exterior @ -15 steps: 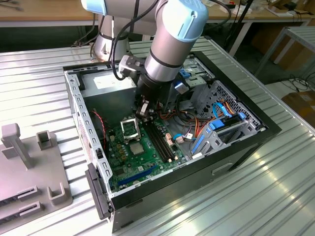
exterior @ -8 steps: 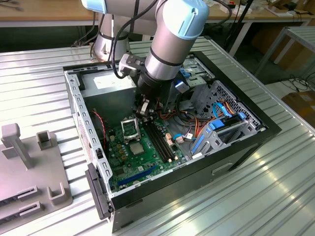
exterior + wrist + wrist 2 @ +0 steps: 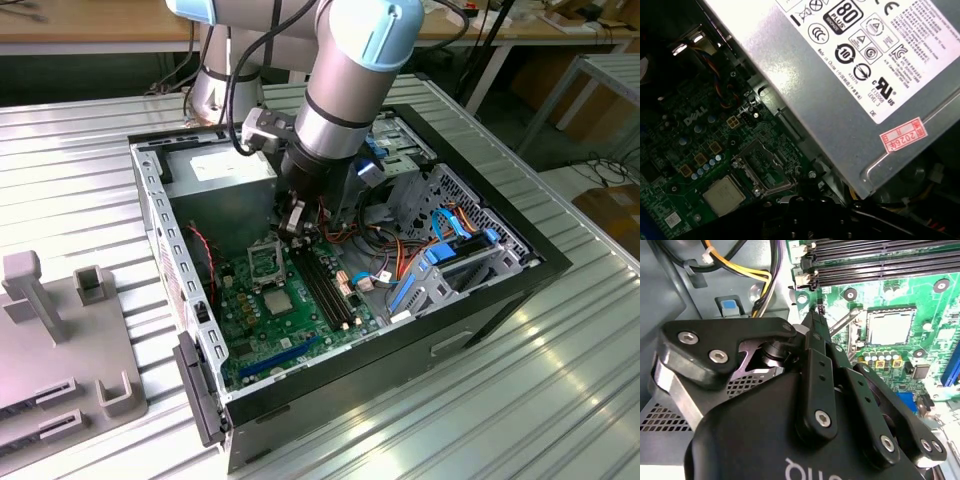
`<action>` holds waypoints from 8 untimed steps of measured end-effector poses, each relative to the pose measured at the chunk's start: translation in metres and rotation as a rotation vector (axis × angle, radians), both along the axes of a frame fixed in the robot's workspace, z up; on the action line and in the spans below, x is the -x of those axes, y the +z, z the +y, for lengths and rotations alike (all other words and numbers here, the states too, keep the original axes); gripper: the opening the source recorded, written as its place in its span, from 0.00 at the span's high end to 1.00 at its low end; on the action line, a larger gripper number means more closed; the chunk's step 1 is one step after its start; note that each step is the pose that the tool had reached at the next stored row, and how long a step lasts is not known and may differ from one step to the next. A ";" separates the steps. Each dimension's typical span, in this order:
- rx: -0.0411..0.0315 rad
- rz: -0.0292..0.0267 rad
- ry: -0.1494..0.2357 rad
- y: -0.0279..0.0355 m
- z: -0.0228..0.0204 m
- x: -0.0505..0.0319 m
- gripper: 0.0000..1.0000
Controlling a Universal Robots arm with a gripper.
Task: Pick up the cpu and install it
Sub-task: 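Close the cpu cover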
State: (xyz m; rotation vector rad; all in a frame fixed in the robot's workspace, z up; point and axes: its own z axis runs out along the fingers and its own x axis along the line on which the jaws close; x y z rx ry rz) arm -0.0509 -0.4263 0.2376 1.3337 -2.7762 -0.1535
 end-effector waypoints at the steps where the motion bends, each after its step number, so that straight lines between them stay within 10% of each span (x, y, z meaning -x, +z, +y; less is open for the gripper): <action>1: 0.0026 0.0002 0.000 0.0008 0.0000 0.0000 0.89; 8: 0.0203 0.0005 0.000 0.0064 0.0001 0.0000 0.89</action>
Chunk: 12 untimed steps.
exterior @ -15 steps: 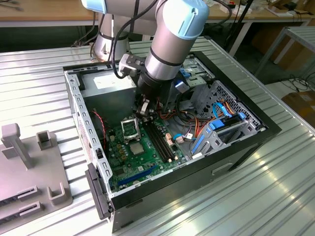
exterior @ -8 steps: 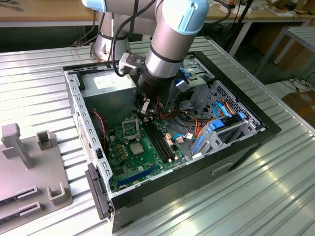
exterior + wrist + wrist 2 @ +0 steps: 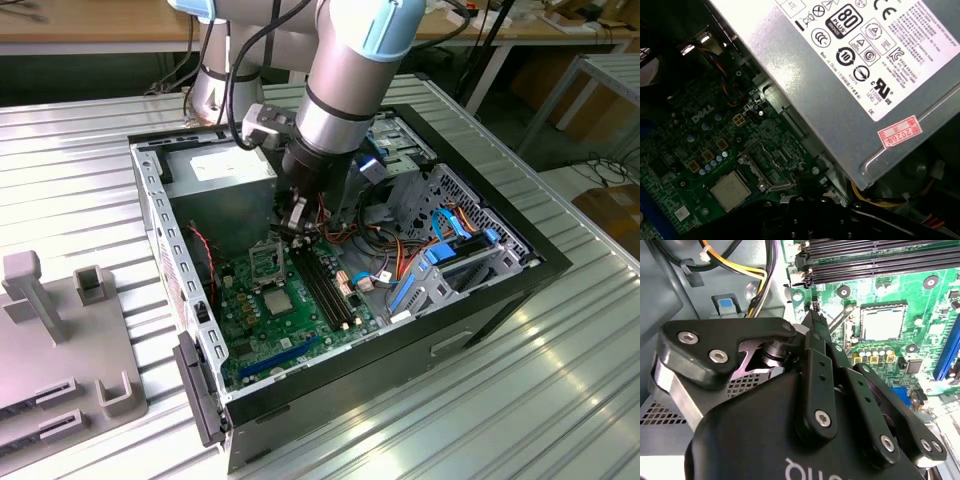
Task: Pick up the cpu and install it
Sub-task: 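Close the cpu cover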
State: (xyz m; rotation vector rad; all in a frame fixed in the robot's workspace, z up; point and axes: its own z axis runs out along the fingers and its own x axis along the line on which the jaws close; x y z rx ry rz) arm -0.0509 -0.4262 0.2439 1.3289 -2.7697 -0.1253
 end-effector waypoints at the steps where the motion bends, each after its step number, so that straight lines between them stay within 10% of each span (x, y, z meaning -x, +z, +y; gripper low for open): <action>1: 0.0022 0.0001 0.000 0.0005 0.0000 0.0000 0.89; 12: 0.0199 0.0000 0.000 0.0050 -0.0002 0.0000 0.89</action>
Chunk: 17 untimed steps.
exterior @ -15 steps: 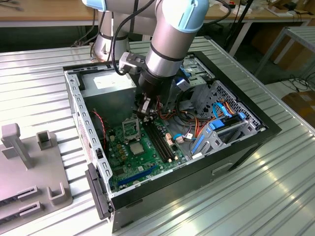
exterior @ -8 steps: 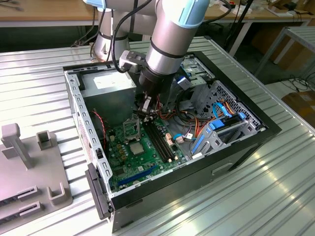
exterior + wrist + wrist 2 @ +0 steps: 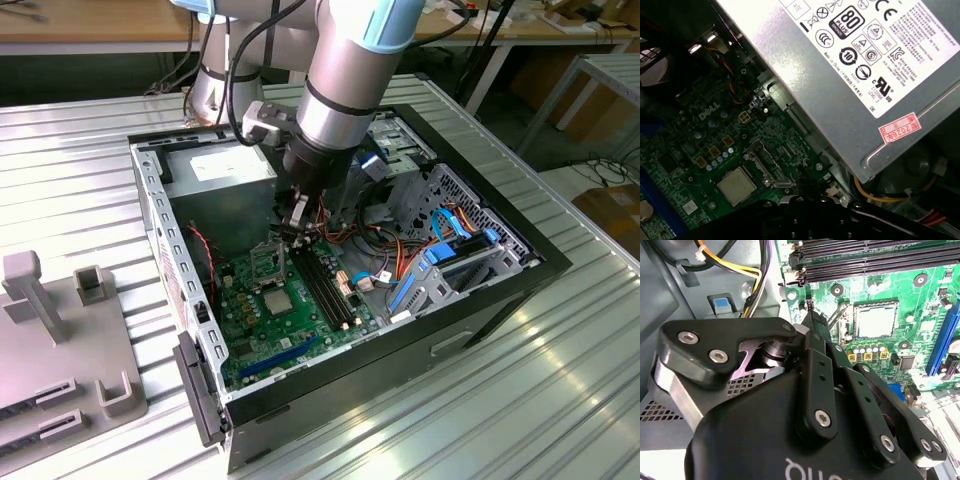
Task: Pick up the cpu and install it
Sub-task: 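Close the cpu cover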
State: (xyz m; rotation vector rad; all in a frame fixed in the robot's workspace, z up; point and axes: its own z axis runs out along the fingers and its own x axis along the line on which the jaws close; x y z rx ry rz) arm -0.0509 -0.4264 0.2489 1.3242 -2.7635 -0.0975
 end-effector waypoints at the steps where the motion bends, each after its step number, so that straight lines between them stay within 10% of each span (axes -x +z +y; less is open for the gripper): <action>1: 0.0001 0.0000 0.000 0.0004 0.0000 0.0000 0.89; 17: 0.0006 0.0001 0.004 0.0041 -0.0005 0.0001 0.89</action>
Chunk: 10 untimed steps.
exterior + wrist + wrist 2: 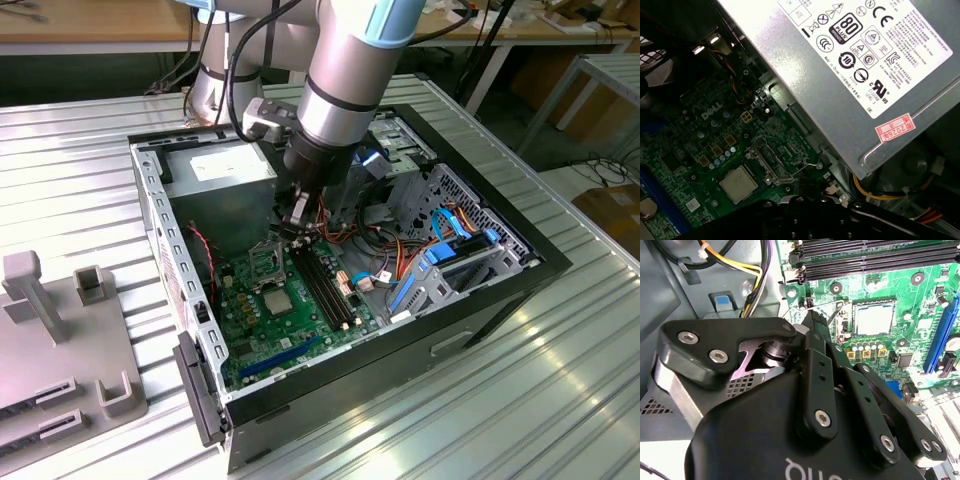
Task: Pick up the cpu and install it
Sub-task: 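Close the cpu cover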
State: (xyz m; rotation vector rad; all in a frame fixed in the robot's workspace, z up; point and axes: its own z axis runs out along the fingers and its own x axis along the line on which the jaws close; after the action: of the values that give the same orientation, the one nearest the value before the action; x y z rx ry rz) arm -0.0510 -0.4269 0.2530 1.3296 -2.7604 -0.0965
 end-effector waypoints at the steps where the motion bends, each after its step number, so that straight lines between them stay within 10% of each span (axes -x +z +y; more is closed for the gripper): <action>1: -0.0001 -0.0001 0.001 0.0000 -0.0005 0.0000 0.89; 10: -0.0002 -0.0001 0.006 0.0009 -0.0073 -0.0001 0.89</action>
State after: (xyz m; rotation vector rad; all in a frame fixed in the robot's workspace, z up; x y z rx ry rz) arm -0.0509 -0.4341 0.2539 1.3376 -2.7565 -0.0963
